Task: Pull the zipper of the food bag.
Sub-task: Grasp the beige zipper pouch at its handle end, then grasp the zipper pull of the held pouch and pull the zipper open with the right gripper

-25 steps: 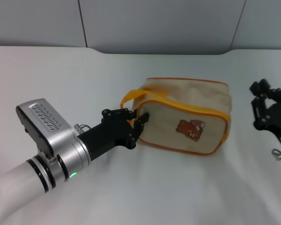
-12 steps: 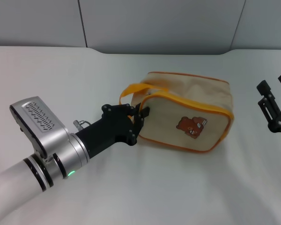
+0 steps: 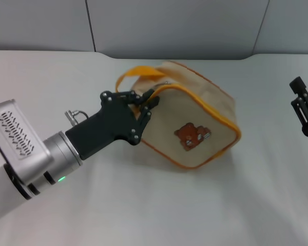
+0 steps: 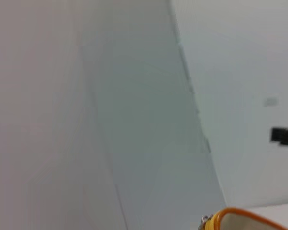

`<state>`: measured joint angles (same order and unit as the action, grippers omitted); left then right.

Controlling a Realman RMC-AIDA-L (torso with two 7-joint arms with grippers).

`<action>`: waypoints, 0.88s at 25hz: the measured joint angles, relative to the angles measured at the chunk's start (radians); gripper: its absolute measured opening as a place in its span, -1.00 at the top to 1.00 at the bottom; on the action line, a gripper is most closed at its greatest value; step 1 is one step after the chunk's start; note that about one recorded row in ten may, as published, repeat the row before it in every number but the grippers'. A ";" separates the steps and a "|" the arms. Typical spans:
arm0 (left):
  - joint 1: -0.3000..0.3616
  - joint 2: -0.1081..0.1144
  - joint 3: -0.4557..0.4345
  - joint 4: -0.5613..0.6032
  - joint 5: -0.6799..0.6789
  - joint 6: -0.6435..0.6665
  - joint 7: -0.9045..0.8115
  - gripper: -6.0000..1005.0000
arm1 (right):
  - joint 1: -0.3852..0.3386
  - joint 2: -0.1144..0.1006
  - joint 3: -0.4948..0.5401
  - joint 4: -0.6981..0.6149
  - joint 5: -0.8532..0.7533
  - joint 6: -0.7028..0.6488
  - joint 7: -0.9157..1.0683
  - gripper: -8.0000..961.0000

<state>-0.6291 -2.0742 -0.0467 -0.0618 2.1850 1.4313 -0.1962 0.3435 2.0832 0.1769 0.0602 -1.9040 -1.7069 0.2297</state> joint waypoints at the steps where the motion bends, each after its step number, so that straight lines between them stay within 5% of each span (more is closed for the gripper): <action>1: -0.007 0.001 0.001 0.011 0.000 0.039 0.053 0.82 | 0.017 0.001 -0.002 -0.015 0.000 0.018 -0.002 -0.06; 13: -0.106 0.000 0.056 0.077 0.001 0.078 0.169 0.84 | 0.129 0.007 -0.092 0.026 -0.007 0.171 -0.179 -0.06; 22: -0.113 -0.001 0.057 0.090 0.001 0.081 0.174 0.85 | 0.165 0.006 -0.091 0.112 -0.003 0.224 -0.345 -0.05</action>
<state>-0.7421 -2.0747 0.0107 0.0281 2.1862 1.5123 -0.0223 0.5087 2.0897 0.0859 0.1721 -1.9068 -1.4833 -0.1150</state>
